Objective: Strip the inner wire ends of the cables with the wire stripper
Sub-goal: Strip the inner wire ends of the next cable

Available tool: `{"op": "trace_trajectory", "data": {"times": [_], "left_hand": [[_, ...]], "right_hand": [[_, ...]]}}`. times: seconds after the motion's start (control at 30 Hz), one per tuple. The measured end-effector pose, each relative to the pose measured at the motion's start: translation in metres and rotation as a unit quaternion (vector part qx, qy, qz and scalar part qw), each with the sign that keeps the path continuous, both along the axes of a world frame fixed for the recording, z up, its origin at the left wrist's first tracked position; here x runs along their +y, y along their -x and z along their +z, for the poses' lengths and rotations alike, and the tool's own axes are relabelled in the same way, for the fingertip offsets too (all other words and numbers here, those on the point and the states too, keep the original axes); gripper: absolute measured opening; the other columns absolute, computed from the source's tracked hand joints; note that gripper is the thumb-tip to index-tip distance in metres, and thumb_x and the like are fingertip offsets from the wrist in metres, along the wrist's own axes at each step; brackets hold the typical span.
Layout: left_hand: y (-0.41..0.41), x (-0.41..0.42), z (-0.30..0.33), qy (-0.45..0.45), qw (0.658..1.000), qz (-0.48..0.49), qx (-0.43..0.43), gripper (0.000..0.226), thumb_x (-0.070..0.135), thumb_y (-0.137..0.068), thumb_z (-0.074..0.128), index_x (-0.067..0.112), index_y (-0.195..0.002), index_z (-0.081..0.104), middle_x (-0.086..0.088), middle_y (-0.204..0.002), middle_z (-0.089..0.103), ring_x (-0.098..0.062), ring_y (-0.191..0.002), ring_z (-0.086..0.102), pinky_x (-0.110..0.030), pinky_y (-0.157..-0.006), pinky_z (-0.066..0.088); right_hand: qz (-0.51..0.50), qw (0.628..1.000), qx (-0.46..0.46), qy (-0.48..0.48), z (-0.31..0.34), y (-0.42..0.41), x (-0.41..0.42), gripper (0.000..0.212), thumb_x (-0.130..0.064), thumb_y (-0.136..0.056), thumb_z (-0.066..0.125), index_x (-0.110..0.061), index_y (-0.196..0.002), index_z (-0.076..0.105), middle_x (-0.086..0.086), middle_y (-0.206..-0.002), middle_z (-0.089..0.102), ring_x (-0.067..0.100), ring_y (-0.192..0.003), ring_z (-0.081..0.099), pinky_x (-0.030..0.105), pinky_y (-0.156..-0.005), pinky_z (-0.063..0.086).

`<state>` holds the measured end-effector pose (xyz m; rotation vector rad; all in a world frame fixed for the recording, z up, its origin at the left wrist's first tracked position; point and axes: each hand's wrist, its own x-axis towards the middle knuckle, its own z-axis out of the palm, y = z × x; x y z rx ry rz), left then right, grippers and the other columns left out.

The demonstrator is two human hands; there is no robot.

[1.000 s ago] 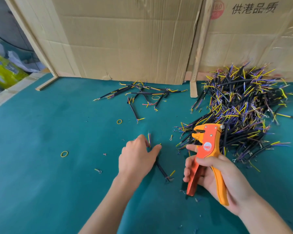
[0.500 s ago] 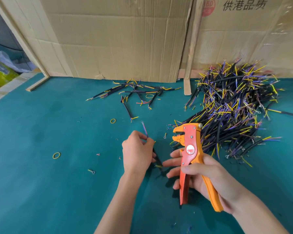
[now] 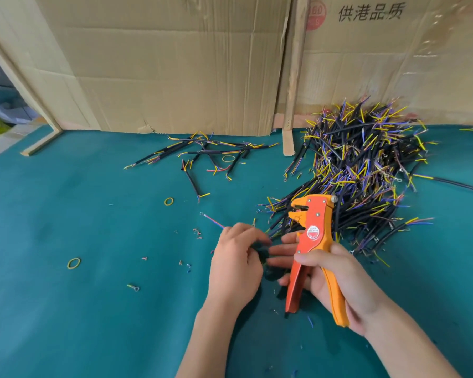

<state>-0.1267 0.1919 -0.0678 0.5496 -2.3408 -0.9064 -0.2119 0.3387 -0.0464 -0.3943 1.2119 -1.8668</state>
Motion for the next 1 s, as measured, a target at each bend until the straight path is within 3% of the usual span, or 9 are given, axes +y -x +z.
{"op": "trace_trajectory", "data": {"times": [0.17, 0.27, 0.4, 0.57, 0.67, 0.73, 0.83, 1.0], "left_hand": [[-0.003, 0.001, 0.001, 0.002, 0.998, -0.047, -0.029, 0.044, 0.0, -0.064, 0.039, 0.015, -0.083, 0.076, 0.009, -0.092, 0.067, -0.014, -0.097, 0.055, -0.017, -0.087, 0.043], [-0.005, -0.007, 0.0, -0.017, 0.999, -0.038, -0.022, 0.039, -0.006, -0.076, 0.053, 0.019, -0.09, 0.08, 0.013, -0.098, 0.065, -0.007, -0.098, 0.06, -0.01, -0.089, 0.042], [-0.003, -0.008, -0.004, 0.007, 1.0, 0.002, 0.016, 0.025, 0.002, -0.083, 0.076, 0.024, -0.094, 0.081, 0.01, -0.094, 0.064, -0.009, -0.092, 0.06, -0.01, -0.086, 0.04], [0.0, -0.007, -0.003, 0.029, 0.987, 0.085, 0.13, 0.013, 0.012, -0.088, 0.074, 0.024, -0.092, 0.078, 0.014, -0.089, 0.067, -0.011, -0.083, 0.062, -0.025, -0.08, 0.046], [0.005, 0.004, -0.002, 0.056, 0.981, 0.114, 0.149, 0.008, 0.02, -0.089, 0.07, 0.025, -0.09, 0.076, 0.016, -0.084, 0.068, -0.005, -0.077, 0.059, -0.024, -0.081, 0.039], [0.008, 0.01, -0.002, 0.003, 0.981, 0.11, 0.16, 0.009, 0.016, -0.089, 0.071, 0.024, -0.088, 0.076, 0.015, -0.08, 0.066, -0.003, -0.074, 0.059, -0.024, -0.077, 0.044], [0.012, 0.01, -0.002, -0.103, 0.975, 0.092, 0.175, 0.014, 0.009, -0.087, 0.074, 0.022, -0.085, 0.076, 0.013, -0.073, 0.067, -0.003, -0.069, 0.059, -0.011, -0.067, 0.042], [0.015, 0.004, -0.001, -0.236, 0.949, 0.084, 0.193, 0.017, 0.006, -0.088, 0.073, 0.022, -0.082, 0.072, 0.005, -0.068, 0.068, -0.012, -0.061, 0.058, -0.018, -0.06, 0.045]], "right_hand": [[-0.01, 1.0, -0.01, -0.009, -0.003, 0.003, 0.0, 0.052, -0.007, -0.073, 0.067, 0.005, -0.123, 0.057, 0.031, -0.112, 0.07, 0.044, -0.103, 0.07, 0.043, -0.072, 0.061], [-0.01, 1.0, -0.004, -0.008, -0.004, 0.003, 0.001, 0.052, -0.008, -0.074, 0.068, 0.004, -0.123, 0.058, 0.031, -0.114, 0.069, 0.046, -0.104, 0.069, 0.044, -0.074, 0.06], [-0.013, 1.0, -0.005, 0.009, -0.004, 0.004, 0.001, 0.051, -0.006, -0.076, 0.065, 0.006, -0.125, 0.056, 0.033, -0.114, 0.068, 0.048, -0.101, 0.069, 0.044, -0.075, 0.06], [-0.024, 0.997, -0.039, 0.059, 0.002, 0.009, 0.006, 0.052, -0.003, -0.079, 0.06, 0.004, -0.13, 0.055, 0.037, -0.117, 0.066, 0.048, -0.096, 0.07, 0.043, -0.077, 0.06], [-0.025, 0.997, -0.038, 0.066, 0.005, 0.01, 0.009, 0.051, -0.001, -0.084, 0.055, 0.001, -0.135, 0.052, 0.037, -0.119, 0.064, 0.047, -0.093, 0.069, 0.045, -0.076, 0.061], [-0.02, 0.997, -0.038, 0.061, 0.007, 0.01, 0.011, 0.052, -0.002, -0.084, 0.054, -0.001, -0.136, 0.051, 0.038, -0.119, 0.064, 0.047, -0.089, 0.07, 0.046, -0.073, 0.061], [-0.004, 0.999, -0.024, 0.043, 0.008, 0.01, 0.011, 0.066, 0.001, -0.072, 0.066, -0.001, -0.137, 0.051, 0.038, -0.119, 0.064, 0.047, -0.088, 0.068, 0.046, -0.072, 0.06], [0.027, 0.999, -0.024, 0.025, 0.003, 0.006, 0.008, 0.059, -0.003, -0.076, 0.068, -0.008, -0.134, 0.061, 0.036, -0.123, 0.063, 0.052, -0.097, 0.066, 0.048, -0.078, 0.059]]}}
